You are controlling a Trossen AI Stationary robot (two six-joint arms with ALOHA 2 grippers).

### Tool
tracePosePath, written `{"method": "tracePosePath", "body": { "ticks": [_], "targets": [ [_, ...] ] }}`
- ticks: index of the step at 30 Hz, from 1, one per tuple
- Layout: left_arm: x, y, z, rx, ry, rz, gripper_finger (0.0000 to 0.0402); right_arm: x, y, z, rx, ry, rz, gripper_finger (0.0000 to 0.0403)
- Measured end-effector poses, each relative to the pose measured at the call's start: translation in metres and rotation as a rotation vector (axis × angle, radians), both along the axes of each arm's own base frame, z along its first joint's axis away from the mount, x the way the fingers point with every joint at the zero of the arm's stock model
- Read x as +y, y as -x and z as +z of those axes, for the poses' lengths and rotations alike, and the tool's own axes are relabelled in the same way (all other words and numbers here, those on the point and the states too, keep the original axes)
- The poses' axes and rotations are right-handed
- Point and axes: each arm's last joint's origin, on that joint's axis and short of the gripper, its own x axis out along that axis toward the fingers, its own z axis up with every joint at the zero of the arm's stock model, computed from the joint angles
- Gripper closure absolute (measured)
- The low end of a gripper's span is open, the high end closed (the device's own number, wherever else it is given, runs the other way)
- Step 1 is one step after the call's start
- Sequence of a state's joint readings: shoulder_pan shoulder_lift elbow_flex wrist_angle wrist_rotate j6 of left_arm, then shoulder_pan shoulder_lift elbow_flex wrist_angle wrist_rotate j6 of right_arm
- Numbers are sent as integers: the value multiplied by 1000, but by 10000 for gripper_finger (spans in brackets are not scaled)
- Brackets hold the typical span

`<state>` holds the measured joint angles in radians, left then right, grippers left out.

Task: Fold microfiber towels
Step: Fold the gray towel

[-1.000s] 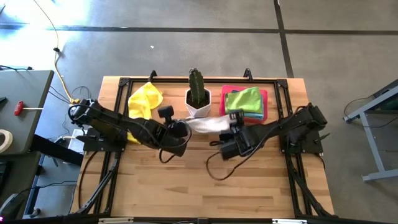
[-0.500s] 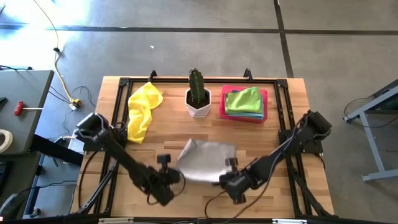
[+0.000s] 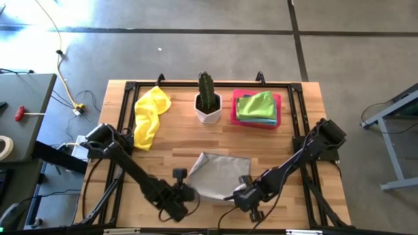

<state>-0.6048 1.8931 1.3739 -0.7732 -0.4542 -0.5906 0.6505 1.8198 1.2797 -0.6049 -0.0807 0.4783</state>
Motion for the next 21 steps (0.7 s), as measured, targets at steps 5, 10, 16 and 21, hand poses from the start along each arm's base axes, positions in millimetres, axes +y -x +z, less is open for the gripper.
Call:
{"method": "tracePosePath", "body": {
  "ticks": [5,10,16,21],
  "targets": [
    [36,-13,-8,93,-72,80,401,-26,0,-5,112,117,51,403],
    [59,-21,-15,158,-115,103,401,-48,-4,-7,154,188,142,403],
    [77,-25,-18,204,-172,122,401,-82,-11,-10,196,293,189,403],
    [87,-26,-17,213,-226,152,401,-102,-17,-16,201,305,188,403]
  ]
}}
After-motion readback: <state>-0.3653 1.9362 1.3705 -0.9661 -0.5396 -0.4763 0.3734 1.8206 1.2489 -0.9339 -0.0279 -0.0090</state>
